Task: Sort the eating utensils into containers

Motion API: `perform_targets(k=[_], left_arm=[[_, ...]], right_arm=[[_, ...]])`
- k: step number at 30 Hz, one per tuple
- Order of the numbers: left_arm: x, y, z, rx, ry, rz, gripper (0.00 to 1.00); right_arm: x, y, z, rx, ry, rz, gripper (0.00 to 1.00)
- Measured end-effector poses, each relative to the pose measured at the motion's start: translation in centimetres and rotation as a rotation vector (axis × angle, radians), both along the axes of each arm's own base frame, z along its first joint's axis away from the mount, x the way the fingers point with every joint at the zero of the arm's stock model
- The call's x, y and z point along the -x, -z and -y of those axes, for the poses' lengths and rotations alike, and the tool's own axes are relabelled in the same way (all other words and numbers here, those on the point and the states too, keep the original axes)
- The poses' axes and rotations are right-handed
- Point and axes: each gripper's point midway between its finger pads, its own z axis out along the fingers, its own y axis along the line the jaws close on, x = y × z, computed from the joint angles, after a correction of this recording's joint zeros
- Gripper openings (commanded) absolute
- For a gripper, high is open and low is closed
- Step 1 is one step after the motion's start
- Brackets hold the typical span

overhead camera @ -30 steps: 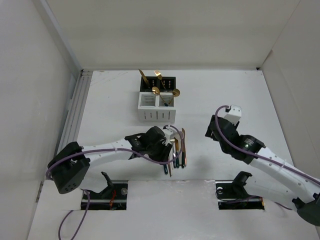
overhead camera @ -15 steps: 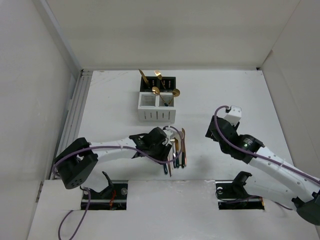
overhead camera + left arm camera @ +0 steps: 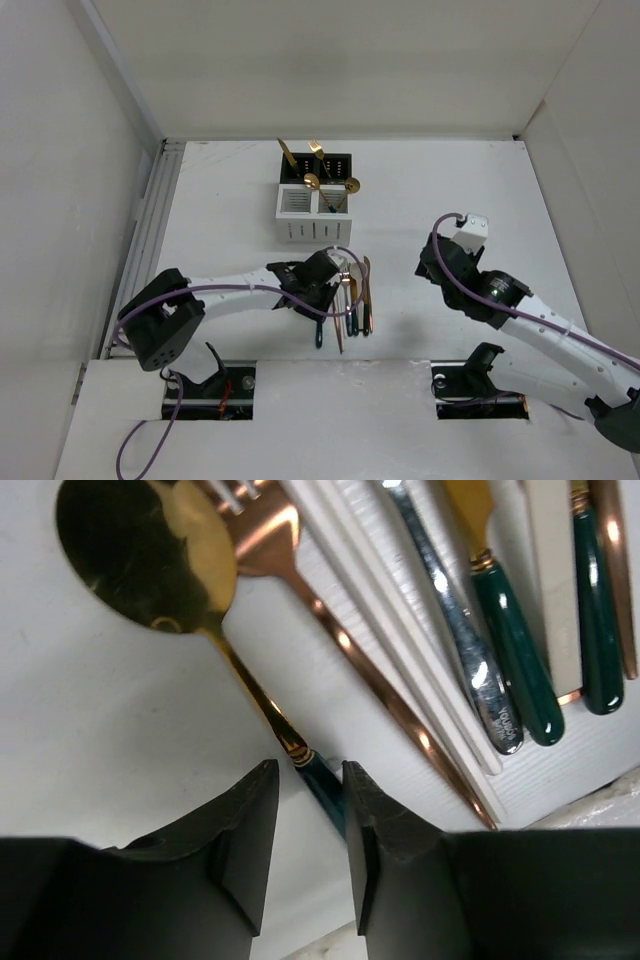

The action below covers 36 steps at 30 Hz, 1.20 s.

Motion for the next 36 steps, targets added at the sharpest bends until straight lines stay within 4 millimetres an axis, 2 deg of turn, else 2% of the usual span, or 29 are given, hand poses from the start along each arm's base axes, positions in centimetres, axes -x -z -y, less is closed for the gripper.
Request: perform_targets(k=[4,9,16,25,26,29,30,36], left_arm=[[0.1,0.1,-0.8,-0.051,-0.042,-0.019,0.27],[-0.3,-0.1,-0.6,-0.082,-0.073,-0.037,0.39],[-0.1,-0.4,-0.5,-0.083,-0.087,-0.055,0.34],[1.5,0.2,-1.1,-0.094,-0.094,-0.125,0.34],[1.6,0.2,-1.1,-0.091,-0.093,-0.133,0.32],[2.1,0.3,-1.0,-0.079,-0.095,-0.154,0.04],[2.2,0.3,-0.9,-0.069,-0.097,-0.159,0.0],[2.0,0.3,-0.2,-0.036,-0.094,-0.154,0.0]], right_arm=[[0.1,0.0,0.4,0.013,0.009,-0.001,0.69],[0.4,-0.2,0.8,0.016,0.013,0.004,0.69],[0.6,-0.6,1.1,0.004,0.016,0.019,0.69],[0.4,-0.3,1.1,0.03,0.016,0.011,0.69],[0.4,-0.2,1.1,0.031,0.016,0.011,0.69],[0.4,-0.3,1.2,0.031,0.018,0.012,0.69],[0.4,-0.3,1.2,0.031,0.018,0.012,0.69],[0.3,-0.3,1.3,0.042,0.023,0.015,0.69]])
